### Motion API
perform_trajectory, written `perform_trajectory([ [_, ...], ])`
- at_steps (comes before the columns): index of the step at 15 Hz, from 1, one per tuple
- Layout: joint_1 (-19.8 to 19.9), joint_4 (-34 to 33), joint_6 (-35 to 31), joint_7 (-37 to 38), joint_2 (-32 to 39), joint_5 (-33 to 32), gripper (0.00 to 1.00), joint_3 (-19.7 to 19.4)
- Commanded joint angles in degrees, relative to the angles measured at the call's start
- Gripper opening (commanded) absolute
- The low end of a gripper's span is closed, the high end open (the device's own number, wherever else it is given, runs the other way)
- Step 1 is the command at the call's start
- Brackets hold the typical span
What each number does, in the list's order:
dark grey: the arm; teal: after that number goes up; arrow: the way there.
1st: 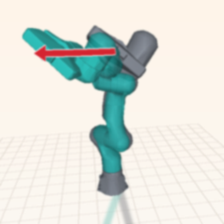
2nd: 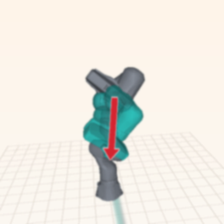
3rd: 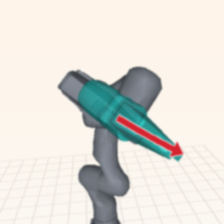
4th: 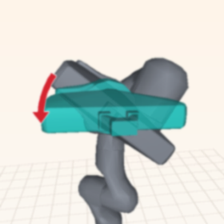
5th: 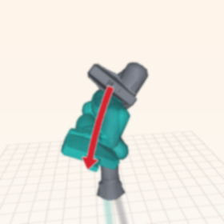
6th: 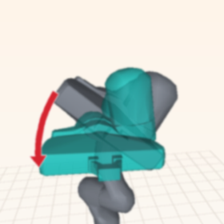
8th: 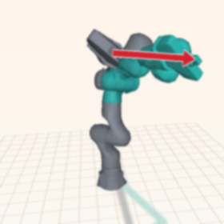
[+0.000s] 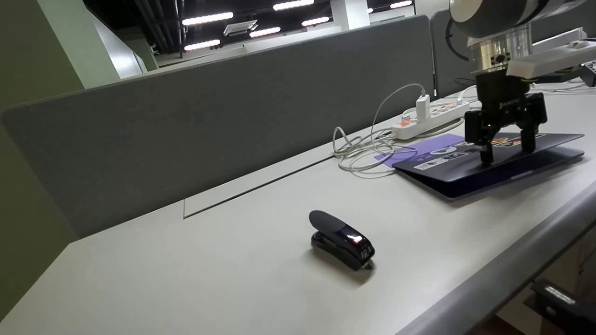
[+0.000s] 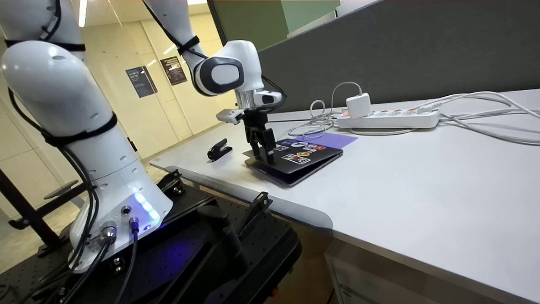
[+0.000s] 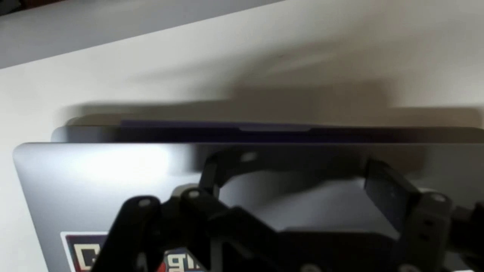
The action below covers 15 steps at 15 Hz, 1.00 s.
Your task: Close the laptop
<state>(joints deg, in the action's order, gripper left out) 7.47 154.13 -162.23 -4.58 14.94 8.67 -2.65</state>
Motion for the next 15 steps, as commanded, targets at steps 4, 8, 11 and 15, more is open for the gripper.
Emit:
perform_trajectory([
  [4, 3.2, -1.5, -2.2, -1.7, 4.9, 0.4, 1.00, 0.4],
  [8, 3.9, -1.5, -2.3, -1.3, 5.7, 0.0, 1.00, 0.3],
  [11, 3.4, -0.9, -1.3, -0.4, 2.6, -0.2, 1.00, 0.1],
  [15, 1.9, 0.3, 0.9, 1.2, -6.2, -0.8, 1.00, -1.1],
])
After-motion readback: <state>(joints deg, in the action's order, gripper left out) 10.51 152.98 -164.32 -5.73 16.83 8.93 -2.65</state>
